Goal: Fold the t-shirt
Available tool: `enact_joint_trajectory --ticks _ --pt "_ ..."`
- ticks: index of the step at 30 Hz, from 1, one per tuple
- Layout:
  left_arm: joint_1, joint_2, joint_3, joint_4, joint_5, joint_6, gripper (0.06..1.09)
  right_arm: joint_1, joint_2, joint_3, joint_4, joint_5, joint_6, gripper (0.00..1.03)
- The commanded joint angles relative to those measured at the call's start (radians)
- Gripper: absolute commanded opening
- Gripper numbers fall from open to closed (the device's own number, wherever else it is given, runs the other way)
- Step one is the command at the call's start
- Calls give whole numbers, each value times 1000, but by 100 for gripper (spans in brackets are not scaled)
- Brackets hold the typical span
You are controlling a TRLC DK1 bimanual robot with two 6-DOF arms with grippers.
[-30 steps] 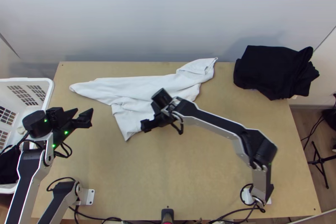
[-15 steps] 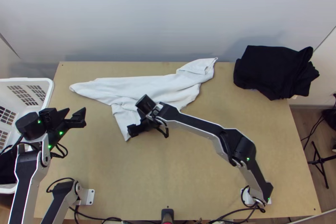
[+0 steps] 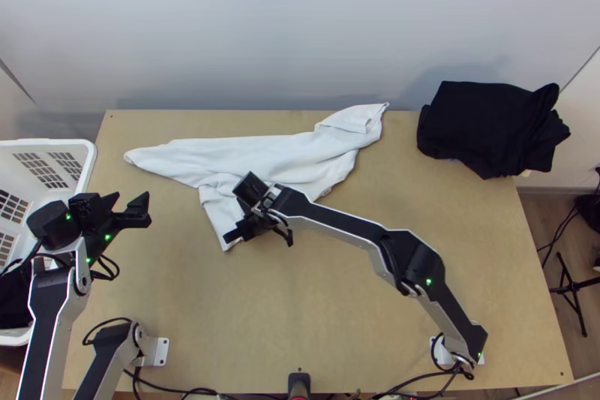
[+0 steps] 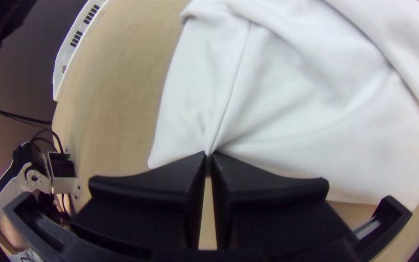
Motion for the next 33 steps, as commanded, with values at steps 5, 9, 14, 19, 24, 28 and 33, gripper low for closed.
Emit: enact_joint_trajectory --ticks 5,9,14,19,24,28,33 --pt "0 6 -4 14 2 24 99 -113 -230 -25 -38 16 -45 3" --pt "-18 13 1 21 4 22 99 -191 -325 33 -55 16 -50 3" --pt "-46 35 19 46 2 19 99 -310 -356 125 -145 16 -113 3" --pt "-46 72 62 50 2 16 99 -484 -310 171 -171 11 -165 3" --pt "-63 76 62 50 2 8 99 -587 -149 191 -171 11 -246 3" --pt "-64 76 59 50 1 4 99 -597 -6 222 -171 13 -295 3" --pt "-64 73 53 47 -10 4 99 -596 170 357 -171 13 -306 3"
